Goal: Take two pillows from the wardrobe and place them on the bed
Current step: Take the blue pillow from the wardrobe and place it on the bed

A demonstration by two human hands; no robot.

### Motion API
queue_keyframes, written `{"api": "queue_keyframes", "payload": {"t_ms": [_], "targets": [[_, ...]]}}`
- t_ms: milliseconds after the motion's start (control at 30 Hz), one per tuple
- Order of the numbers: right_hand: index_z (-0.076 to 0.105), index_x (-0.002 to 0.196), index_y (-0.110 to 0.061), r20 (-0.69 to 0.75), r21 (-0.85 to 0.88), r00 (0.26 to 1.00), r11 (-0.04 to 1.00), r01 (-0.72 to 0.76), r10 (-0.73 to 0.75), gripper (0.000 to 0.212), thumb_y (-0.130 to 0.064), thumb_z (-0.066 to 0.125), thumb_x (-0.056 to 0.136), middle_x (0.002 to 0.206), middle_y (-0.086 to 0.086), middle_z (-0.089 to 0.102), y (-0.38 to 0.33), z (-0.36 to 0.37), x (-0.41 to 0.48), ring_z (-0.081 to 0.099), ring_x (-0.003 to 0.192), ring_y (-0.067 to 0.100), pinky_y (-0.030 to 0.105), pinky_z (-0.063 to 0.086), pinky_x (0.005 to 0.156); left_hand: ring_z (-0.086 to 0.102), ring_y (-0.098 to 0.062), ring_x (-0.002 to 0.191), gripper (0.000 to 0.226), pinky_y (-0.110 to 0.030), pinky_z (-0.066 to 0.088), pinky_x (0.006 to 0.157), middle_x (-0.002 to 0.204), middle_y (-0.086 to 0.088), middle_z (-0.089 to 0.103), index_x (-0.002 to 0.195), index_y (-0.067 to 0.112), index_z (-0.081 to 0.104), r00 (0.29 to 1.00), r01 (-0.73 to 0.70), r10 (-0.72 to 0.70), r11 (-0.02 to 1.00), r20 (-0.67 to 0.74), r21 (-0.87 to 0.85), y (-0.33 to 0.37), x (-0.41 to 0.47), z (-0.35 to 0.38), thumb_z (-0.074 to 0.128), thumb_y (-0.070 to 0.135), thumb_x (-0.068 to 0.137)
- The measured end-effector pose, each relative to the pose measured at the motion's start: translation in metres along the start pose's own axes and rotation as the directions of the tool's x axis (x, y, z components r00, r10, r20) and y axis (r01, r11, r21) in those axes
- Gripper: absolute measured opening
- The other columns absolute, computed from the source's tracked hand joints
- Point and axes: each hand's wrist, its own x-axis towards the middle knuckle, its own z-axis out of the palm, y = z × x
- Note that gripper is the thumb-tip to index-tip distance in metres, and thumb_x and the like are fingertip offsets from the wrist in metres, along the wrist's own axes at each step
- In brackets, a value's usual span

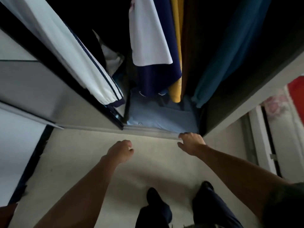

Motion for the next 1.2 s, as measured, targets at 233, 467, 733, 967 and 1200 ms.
{"api": "queue_keyframes", "payload": {"t_ms": [233,467,733,967,1200], "targets": [[0.054,0.121,-0.017,0.042,0.061,0.992,0.991,-0.121,0.118,0.04,-0.041,0.048,0.089,0.119,0.01,0.063,0.006,0.044,0.044,0.06,0.103,0.032,0.041,0.052,0.084,0.058,-0.03,0.105,0.03,-0.039,0.047,0.094,0.11,-0.016,0.065,0.112,0.016,0.06,0.992,-0.07,0.072,0.997,0.101,-0.027,0.004,0.078,0.022,0.058,0.032,0.087],[0.056,0.118,-0.016,-0.023,0.14,0.971,0.963,-0.231,0.236,0.038,-0.039,0.053,0.088,0.116,0.013,0.065,0.054,0.104,0.121,0.062,0.102,0.034,0.041,0.051,0.084,0.059,-0.031,0.104,0.029,-0.038,0.048,0.093,0.111,-0.014,0.066,0.111,0.018,0.061,0.989,-0.128,0.128,0.992,0.069,-0.008,0.022,0.199,0.071,0.06,0.032,0.085],[0.049,0.125,-0.017,-0.15,0.167,0.947,0.951,-0.259,0.284,0.038,-0.032,0.05,0.09,0.121,0.016,0.059,0.116,0.193,0.279,0.058,0.107,0.037,0.042,0.049,0.085,0.059,-0.034,0.103,0.024,-0.039,0.05,0.088,0.115,-0.015,0.064,0.105,0.011,0.063,0.967,-0.231,0.234,0.972,-0.099,0.041,0.008,0.395,0.154,0.059,0.022,0.083],[0.033,0.14,-0.02,-0.407,0.158,0.888,0.974,-0.164,0.215,0.062,-0.039,0.057,0.087,0.136,0.018,0.047,0.147,0.256,0.427,0.046,0.122,0.038,0.049,0.042,0.094,0.038,-0.035,0.127,0.048,-0.046,0.037,0.104,0.137,-0.018,0.041,0.133,0.016,0.044,0.892,-0.326,0.378,0.918,-0.249,0.225,0.005,0.561,0.197,0.055,0.03,0.088],[0.016,0.147,-0.031,-0.444,0.055,0.89,0.995,-0.089,0.104,0.073,-0.06,0.046,0.087,0.156,0.007,0.019,0.176,0.298,0.526,0.015,0.143,0.028,0.059,0.022,0.109,0.026,-0.038,0.136,0.061,-0.048,0.03,0.108,0.152,-0.02,0.022,0.144,0.024,0.026,0.725,-0.387,0.537,0.836,-0.432,0.389,0.019,0.662,0.212,0.051,0.037,0.091]]}}
